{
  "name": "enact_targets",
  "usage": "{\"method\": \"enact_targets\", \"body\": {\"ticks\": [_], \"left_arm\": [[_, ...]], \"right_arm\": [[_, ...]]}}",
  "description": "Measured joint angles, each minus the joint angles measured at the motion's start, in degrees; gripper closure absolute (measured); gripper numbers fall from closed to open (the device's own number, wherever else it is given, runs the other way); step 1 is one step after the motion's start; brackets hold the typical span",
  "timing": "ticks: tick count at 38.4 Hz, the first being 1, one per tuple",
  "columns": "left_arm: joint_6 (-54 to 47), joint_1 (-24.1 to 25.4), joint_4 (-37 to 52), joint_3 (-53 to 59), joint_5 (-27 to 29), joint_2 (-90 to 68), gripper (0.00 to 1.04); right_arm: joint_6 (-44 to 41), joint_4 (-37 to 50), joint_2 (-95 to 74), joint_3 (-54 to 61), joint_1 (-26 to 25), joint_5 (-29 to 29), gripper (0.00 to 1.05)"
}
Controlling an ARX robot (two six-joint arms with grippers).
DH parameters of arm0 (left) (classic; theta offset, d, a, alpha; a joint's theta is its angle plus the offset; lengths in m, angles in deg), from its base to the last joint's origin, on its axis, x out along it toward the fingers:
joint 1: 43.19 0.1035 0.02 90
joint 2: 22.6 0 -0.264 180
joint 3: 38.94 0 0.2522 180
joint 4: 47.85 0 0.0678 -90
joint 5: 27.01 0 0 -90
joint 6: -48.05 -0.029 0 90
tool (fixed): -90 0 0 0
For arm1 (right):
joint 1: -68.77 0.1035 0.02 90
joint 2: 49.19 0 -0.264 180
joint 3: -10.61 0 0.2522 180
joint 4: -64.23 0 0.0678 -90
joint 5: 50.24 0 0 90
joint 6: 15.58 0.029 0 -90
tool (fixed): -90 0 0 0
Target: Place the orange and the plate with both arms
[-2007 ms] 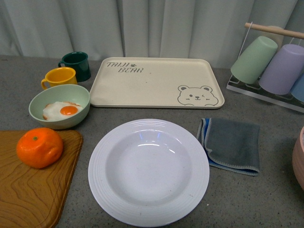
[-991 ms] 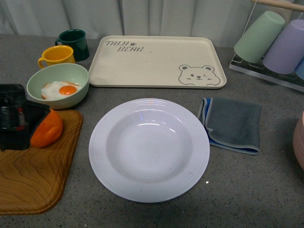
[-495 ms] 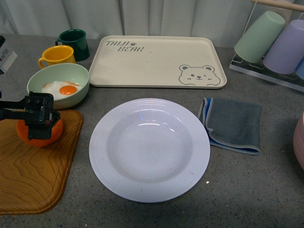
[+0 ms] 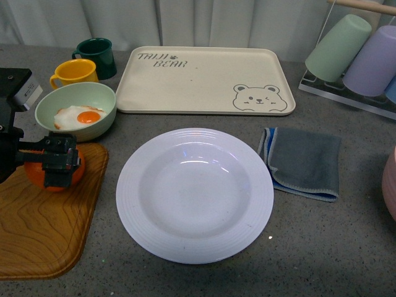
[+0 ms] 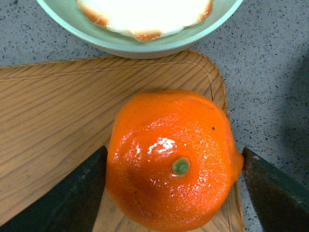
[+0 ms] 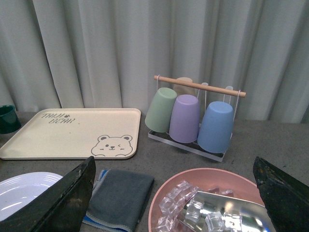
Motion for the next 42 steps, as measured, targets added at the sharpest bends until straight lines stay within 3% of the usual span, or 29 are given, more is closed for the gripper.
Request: {"method": "enact_targets", "body": {"ticks": [5, 10, 18, 32, 42], "left_arm": [[0.0, 0.1, 0.0, 0.0, 0.0, 0.0, 0.41], [0.5, -0.1, -0.5, 0.0, -0.3, 0.6, 0.49], [2.1, -3.6, -0.9, 0.1, -1.0, 5.5, 0.53], [4.3, -21.0, -0.5, -2.7, 0.1, 4.0, 0.54], [4.5, -26.1, -0.4, -5.2, 1.5, -2.6, 0.54]], "right_arm": [[0.0, 0.0, 0.0, 0.0, 0.0, 0.0, 0.09], [0.0, 0.0, 0.0, 0.0, 0.0, 0.0, 0.09], [0.0, 0.0, 0.0, 0.0, 0.0, 0.0, 0.09], [0.0, 0.0, 0.0, 0.0, 0.0, 0.0, 0.09], [0.0, 0.0, 0.0, 0.0, 0.0, 0.0, 0.09]]}}
